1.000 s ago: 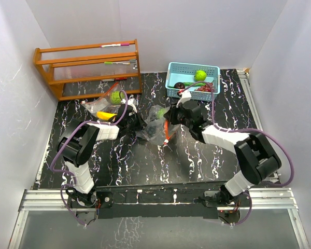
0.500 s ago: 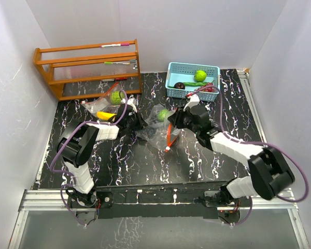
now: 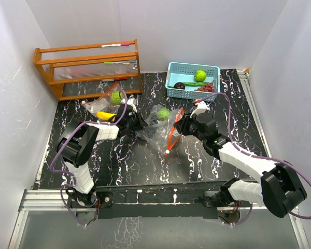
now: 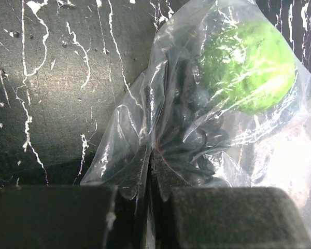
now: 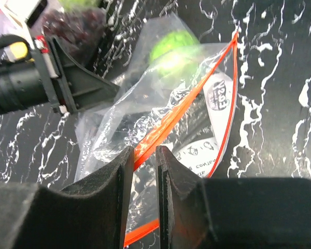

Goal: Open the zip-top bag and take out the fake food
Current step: Pick up the fake fruit from the zipper food storage bag.

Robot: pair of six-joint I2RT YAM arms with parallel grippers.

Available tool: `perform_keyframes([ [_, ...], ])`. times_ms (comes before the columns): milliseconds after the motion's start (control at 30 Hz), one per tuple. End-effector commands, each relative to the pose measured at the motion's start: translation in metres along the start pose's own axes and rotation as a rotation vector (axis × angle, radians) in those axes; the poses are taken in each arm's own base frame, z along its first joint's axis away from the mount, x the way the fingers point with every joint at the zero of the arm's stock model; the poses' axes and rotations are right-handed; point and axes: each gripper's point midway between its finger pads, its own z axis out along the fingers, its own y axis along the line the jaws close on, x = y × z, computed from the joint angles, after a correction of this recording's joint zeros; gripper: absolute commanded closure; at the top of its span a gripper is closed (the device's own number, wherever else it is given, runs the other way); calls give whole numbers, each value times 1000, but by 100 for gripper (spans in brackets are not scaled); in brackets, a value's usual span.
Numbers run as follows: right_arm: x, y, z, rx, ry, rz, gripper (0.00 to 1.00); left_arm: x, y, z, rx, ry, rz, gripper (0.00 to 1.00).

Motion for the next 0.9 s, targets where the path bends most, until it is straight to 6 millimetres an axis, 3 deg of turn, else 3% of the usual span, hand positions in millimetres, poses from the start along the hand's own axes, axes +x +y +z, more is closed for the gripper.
perform_keyframes([
  [0,4,4,4,-17,0,47,74,-18,-18,-12,46,-41,6,100],
  [200,-3,0,3,8,-21,27,75,-17,-18,-16,39,-40,13,100],
  [433,-25,7,-23,4,-83,26,75,-17,-18,-14,44,-41,9,100],
  [633,-15,-5,-42,50,-77,27,76,-18,-19,-12,50,-40,8,100],
  [867,15,-15,-39,59,-11,51,77,-17,-19,-12,50,-36,11,100],
])
